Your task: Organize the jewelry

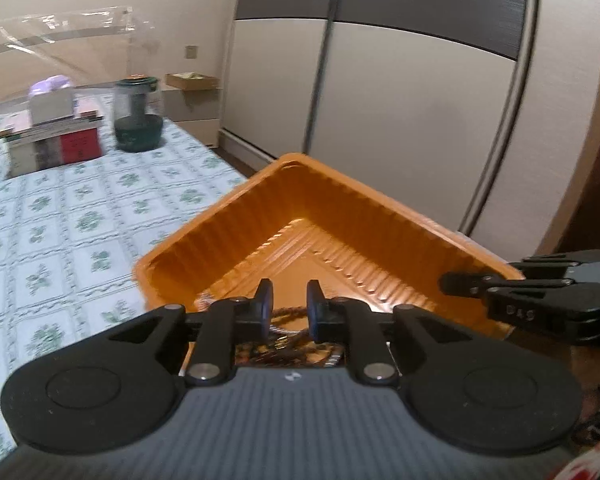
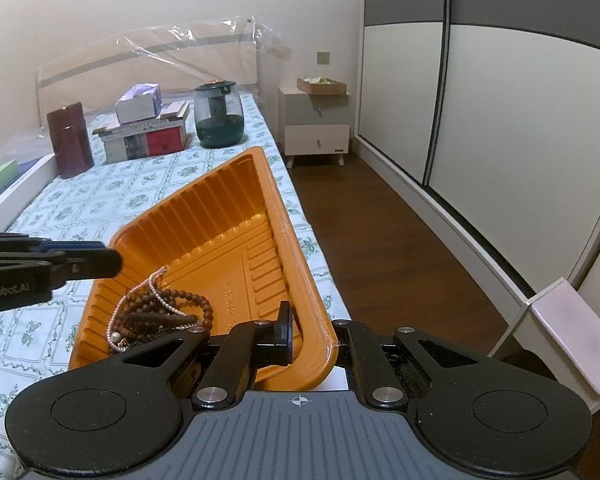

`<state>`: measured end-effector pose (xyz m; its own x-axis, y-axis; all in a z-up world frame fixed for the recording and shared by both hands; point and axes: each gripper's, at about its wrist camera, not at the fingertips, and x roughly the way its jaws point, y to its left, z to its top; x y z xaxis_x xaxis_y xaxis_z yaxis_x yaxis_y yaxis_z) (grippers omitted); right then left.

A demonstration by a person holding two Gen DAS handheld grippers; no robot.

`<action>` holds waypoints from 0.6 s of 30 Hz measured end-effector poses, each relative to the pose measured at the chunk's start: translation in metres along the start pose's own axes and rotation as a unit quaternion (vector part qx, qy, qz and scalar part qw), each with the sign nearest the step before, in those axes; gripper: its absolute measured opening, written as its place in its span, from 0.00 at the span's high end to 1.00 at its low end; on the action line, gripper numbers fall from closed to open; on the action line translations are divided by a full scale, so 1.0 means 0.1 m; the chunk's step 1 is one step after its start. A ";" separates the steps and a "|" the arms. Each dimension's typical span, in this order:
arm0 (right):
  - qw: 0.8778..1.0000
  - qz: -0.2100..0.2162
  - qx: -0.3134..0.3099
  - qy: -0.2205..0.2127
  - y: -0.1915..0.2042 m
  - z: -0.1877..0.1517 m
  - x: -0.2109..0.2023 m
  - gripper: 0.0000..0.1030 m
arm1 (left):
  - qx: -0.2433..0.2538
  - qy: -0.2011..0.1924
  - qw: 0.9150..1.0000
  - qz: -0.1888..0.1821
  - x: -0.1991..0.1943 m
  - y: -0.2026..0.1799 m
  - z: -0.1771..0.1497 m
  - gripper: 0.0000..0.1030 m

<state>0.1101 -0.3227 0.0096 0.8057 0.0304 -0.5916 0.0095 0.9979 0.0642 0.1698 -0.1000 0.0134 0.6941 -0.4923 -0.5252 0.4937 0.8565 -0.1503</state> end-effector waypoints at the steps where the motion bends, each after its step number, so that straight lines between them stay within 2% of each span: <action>1: 1.000 0.000 0.001 0.000 0.00 0.00 0.00 0.93 | -0.002 0.000 1.000 0.007 -0.03 0.03 -0.01 0.86; 9: 1.000 0.008 0.014 0.004 -0.06 -0.02 0.02 0.93 | -0.027 -0.006 0.998 0.056 -0.34 0.33 -0.13 0.83; 18: 0.991 0.053 0.114 0.037 -0.42 -0.19 0.20 0.93 | -0.064 0.001 0.993 0.096 -0.58 0.59 -0.35 0.82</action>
<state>0.1145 -0.3628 -0.0200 0.7638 0.1476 -0.6283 0.0671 0.9501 0.3048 0.1408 -0.0154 0.0054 0.7686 -0.3174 -0.5555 0.2817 0.9474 -0.1515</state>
